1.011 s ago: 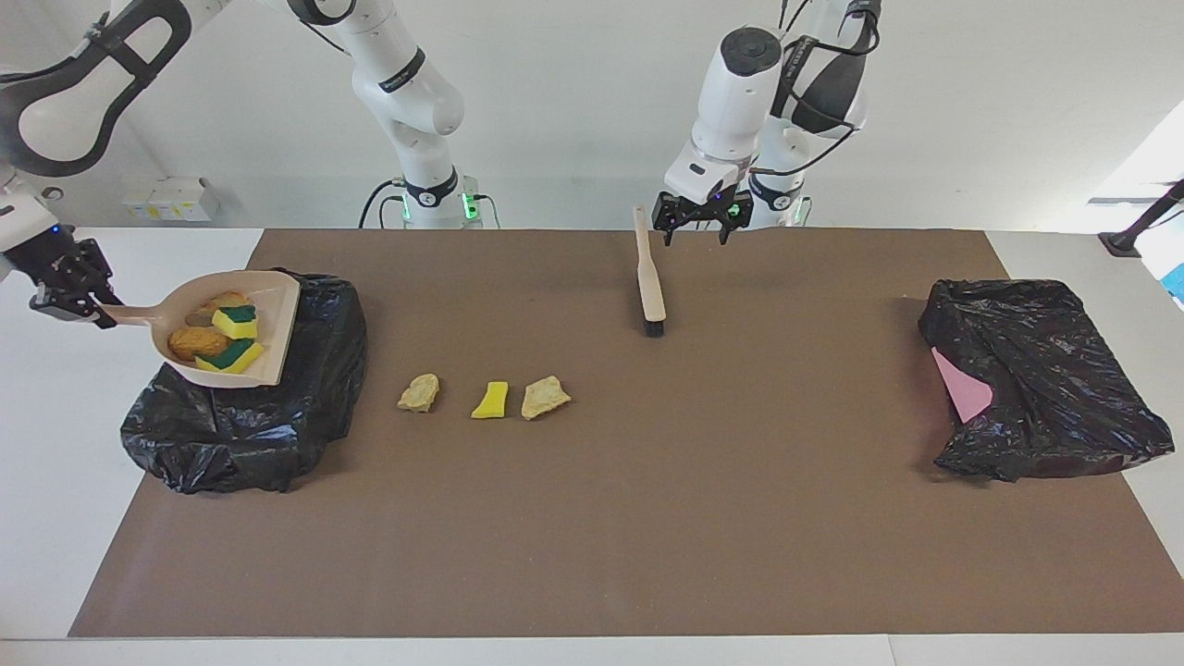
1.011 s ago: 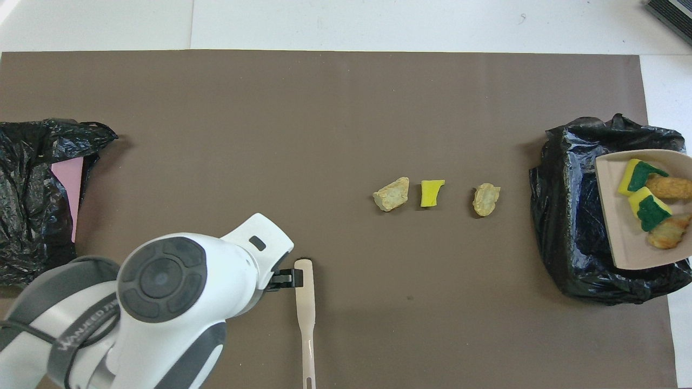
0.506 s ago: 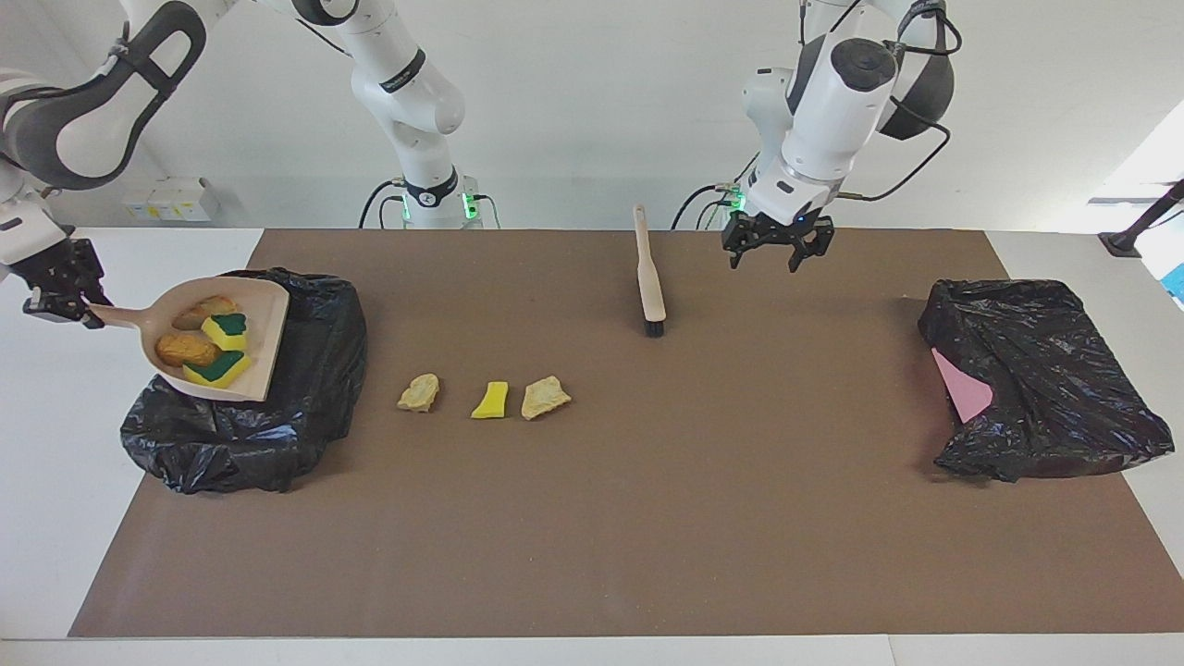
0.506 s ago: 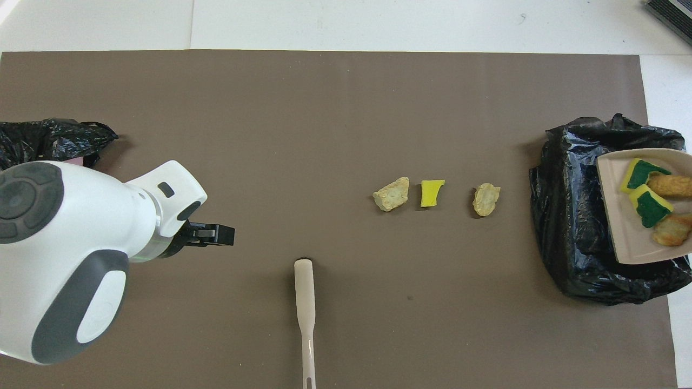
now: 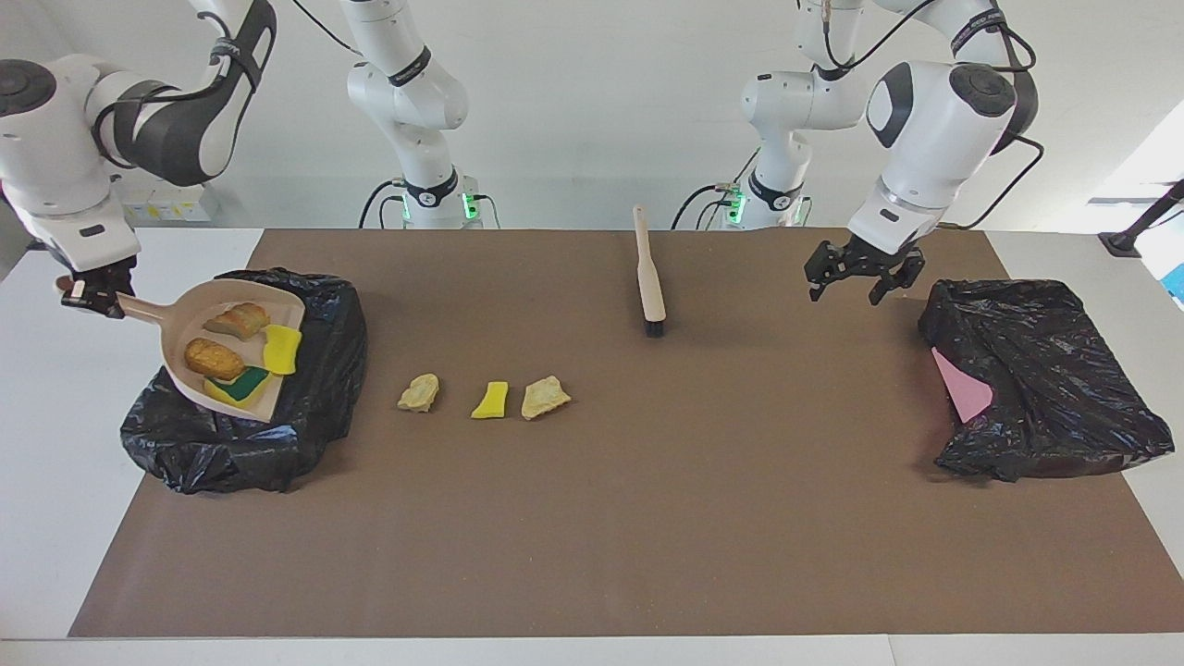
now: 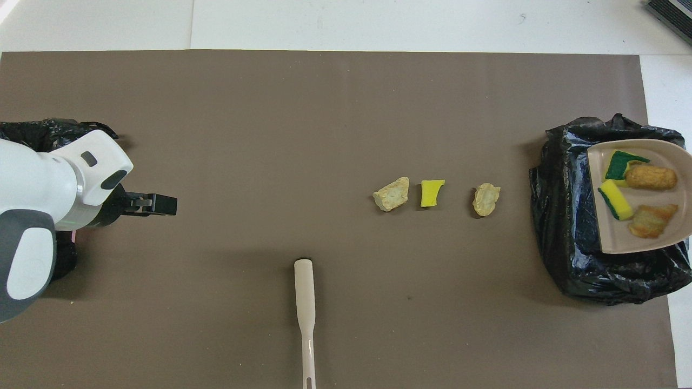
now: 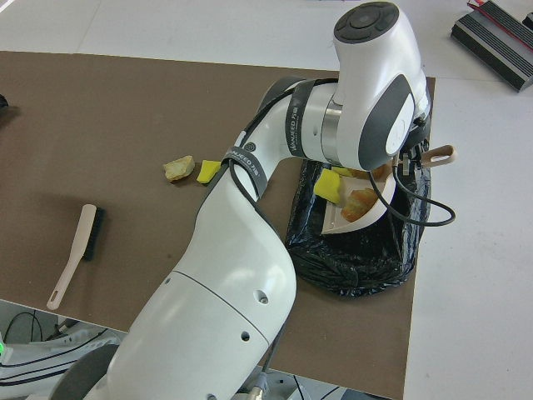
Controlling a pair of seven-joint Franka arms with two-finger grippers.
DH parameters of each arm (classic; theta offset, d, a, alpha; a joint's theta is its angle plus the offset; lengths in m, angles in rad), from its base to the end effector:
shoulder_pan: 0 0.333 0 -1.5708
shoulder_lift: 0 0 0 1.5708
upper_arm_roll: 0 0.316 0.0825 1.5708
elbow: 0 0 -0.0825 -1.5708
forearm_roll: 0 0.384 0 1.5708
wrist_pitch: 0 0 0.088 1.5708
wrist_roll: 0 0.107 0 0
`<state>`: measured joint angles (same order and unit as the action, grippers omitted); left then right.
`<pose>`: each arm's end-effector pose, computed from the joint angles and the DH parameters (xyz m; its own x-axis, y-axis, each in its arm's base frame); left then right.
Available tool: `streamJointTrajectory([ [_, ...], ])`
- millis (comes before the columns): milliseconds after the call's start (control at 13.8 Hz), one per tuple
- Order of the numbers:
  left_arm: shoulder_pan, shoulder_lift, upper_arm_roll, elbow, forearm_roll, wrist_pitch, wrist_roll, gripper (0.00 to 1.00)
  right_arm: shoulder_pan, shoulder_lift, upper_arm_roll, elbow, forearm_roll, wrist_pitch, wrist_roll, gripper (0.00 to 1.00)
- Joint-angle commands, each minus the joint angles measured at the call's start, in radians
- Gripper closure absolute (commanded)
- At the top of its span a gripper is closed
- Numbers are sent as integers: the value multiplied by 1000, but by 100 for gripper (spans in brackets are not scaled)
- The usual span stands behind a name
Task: Sweep and dump trash in bin
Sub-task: 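Tip the dustpan into the bag while the left gripper sets down the brush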
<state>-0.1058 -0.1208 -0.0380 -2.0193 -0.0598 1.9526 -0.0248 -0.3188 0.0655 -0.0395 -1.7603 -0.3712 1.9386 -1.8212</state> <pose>0.5215 -0.0802 0.5091 0.9940 -0.0964 0.0522 -0.0991 -0.9936 0.0533 0.5497 -0.2317 0.5341 -0.0073 0.9312 -0.3643 1.0000 0.0071 -0.0018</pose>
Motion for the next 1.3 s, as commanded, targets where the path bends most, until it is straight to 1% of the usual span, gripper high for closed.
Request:
streamJointTrajectory([
  [0,46,38,-13,60,52,0,43,0,1,-122,-3,-145,-51,51,36,100],
  [72,47,53,-13,101,54,-24,52,0,1,-150,-3,-169,-58,52,36,100],
  [217,52,87,-13,186,58,-105,57,0,1,-188,6,-186,-130,53,39,100],
  [433,77,145,-13,315,67,-240,62,0,0,-214,7,-199,-193,49,42,100],
  [578,80,155,-13,373,83,-294,84,0,0,-225,7,-199,-250,43,42,100],
  [722,78,150,-13,386,100,-302,88,0,18,-228,19,-189,-331,42,43,100],
  [794,77,147,-13,378,94,-285,89,0,29,-234,20,-186,-368,39,43,100],
  [867,77,144,-13,370,94,-279,89,0,29,-236,20,-177,-386,39,43,100],
  [1083,78,148,-13,389,95,-301,97,0,52,-220,29,-127,-411,39,40,100],
  [1228,78,151,-13,405,81,-319,97,0,83,-184,35,-78,-420,37,43,100],
])
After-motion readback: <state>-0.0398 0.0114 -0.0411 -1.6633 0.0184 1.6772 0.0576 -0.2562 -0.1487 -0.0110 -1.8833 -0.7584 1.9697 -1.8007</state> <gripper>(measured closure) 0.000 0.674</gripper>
